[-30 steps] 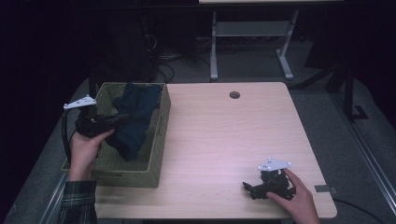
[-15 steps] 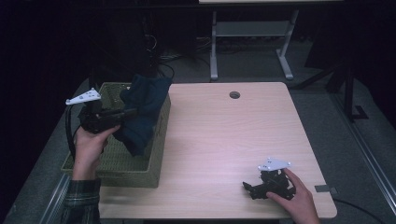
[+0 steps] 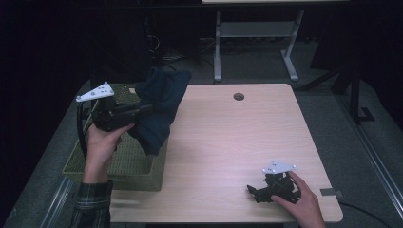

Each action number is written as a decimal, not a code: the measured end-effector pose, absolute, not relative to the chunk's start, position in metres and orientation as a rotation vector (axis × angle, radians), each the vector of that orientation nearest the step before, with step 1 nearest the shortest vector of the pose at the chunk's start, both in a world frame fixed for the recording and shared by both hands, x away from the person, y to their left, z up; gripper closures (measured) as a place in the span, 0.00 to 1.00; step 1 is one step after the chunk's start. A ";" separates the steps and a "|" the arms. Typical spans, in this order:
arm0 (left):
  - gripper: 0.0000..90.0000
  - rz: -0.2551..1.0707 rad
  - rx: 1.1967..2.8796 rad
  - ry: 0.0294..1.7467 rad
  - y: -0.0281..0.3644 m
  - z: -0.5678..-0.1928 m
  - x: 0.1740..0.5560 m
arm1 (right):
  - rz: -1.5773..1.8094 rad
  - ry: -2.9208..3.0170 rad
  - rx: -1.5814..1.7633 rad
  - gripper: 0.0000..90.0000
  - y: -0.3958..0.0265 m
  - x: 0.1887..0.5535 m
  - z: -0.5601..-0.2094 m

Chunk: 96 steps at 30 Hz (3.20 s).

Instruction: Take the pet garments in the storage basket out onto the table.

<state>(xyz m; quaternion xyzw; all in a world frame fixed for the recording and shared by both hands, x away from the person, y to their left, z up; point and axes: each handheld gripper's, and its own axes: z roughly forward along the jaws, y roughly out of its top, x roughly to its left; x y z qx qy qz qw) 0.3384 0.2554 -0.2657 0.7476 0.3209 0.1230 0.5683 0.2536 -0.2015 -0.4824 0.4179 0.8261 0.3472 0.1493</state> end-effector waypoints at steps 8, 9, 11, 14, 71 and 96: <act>0.82 0.261 1.777 0.699 0.222 -0.264 0.343 | 0.998 2.375 1.201 0.00 -0.202 0.254 -0.482; 0.82 0.256 1.779 0.690 0.217 -0.264 0.344 | 0.998 2.375 1.200 0.00 -0.202 0.254 -0.482; 0.82 0.247 1.783 0.675 0.209 -0.264 0.345 | 0.998 2.374 1.197 0.00 -0.202 0.254 -0.482; 0.82 0.239 1.794 0.656 0.197 -0.265 0.347 | 0.998 2.374 1.199 0.00 -0.202 0.254 -0.482; 0.82 0.038 2.078 0.662 0.021 -0.419 0.392 | 0.998 2.374 1.198 0.00 -0.202 0.254 -0.482; 0.24 0.119 2.154 0.640 0.032 -0.419 0.380 | 1.002 2.373 1.200 0.00 -0.201 0.254 -0.483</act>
